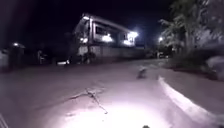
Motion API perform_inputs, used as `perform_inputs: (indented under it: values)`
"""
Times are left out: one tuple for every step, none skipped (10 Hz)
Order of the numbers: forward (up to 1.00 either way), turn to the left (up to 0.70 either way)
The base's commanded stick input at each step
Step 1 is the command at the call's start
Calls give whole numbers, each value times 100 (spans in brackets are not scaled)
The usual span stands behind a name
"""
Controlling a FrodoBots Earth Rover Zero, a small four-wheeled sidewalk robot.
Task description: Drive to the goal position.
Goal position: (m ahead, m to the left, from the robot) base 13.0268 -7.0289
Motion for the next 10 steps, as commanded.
perform_inputs:
  values:
    - [70, 0]
    - [70, 0]
    - [70, 0]
    - [70, 0]
    - [70, 0]
    - [70, 0]
    - [70, 0]
    - [70, 0]
    - [70, 0]
    - [70, 0]
